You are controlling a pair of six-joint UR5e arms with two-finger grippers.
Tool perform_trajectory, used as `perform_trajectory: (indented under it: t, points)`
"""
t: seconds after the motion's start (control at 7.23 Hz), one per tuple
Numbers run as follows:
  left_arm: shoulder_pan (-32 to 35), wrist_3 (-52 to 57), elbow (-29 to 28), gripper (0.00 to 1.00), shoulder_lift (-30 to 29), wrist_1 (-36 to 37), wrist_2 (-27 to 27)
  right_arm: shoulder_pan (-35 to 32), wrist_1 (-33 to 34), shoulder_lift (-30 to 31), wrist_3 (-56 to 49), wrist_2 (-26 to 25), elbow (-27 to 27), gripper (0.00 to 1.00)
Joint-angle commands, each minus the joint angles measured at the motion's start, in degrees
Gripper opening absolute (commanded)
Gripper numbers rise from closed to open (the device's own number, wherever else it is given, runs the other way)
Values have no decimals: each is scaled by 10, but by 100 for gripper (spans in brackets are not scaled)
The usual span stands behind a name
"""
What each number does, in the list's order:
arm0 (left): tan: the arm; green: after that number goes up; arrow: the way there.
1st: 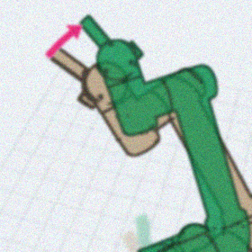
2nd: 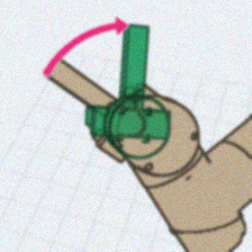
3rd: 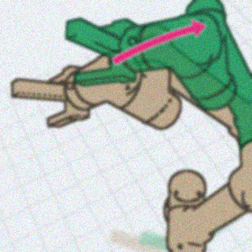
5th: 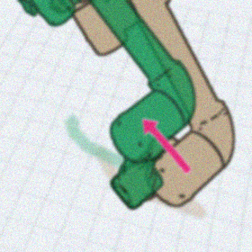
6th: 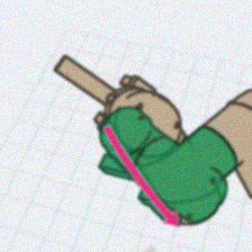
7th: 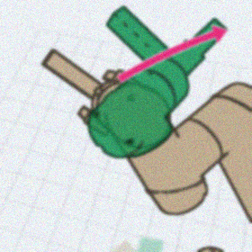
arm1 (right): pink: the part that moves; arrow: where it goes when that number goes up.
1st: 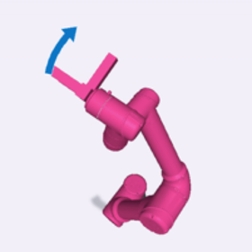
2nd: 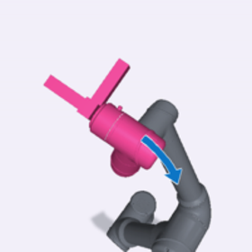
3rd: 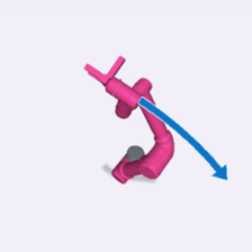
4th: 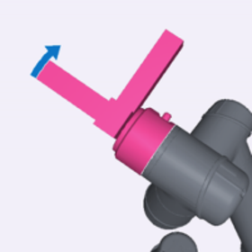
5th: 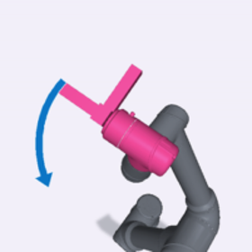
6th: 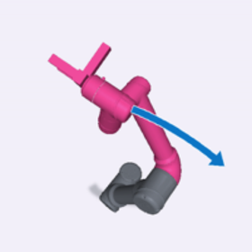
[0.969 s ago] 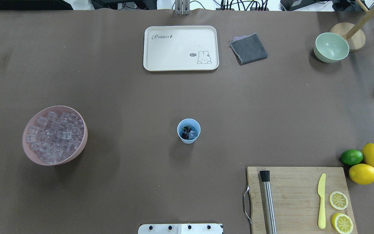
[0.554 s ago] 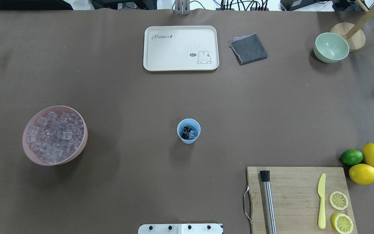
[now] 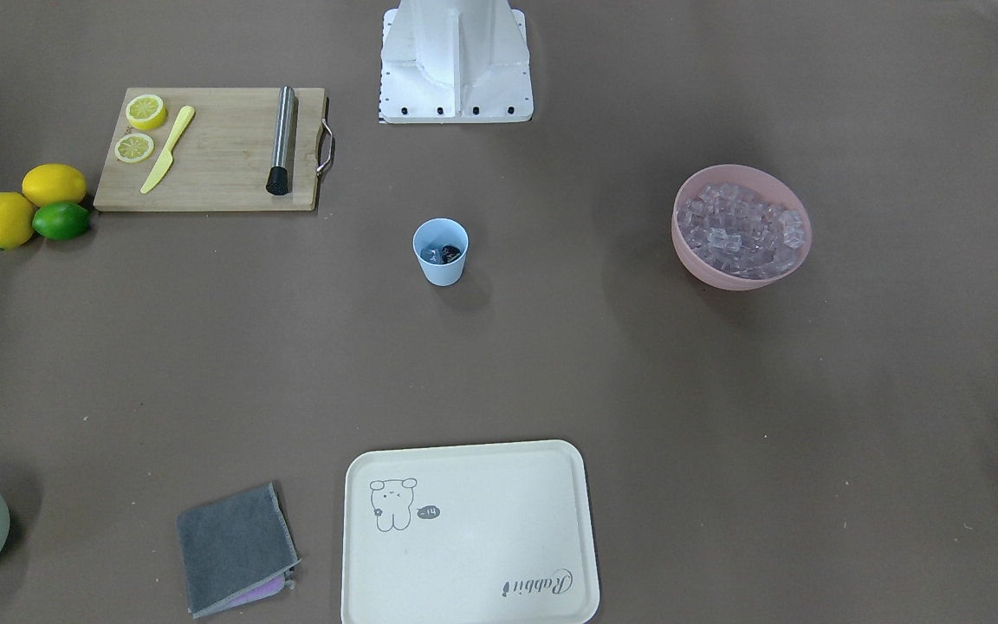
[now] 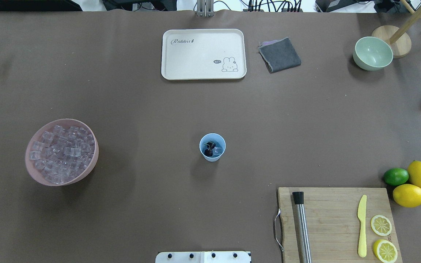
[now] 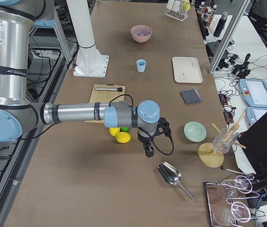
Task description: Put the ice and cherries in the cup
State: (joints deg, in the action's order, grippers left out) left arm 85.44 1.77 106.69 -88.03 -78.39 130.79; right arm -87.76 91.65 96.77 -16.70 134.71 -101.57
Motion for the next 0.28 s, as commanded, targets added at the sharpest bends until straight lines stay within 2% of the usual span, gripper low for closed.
perform_trajectory:
  t: [0.0, 0.14]
  points:
    - [4, 0, 4, 98, 1, -1, 0, 0, 0, 3, -1, 0, -1, 100]
    - [4, 0, 4, 98, 0, -1, -1, -1, 0, 3, 0, 0, -2, 100]
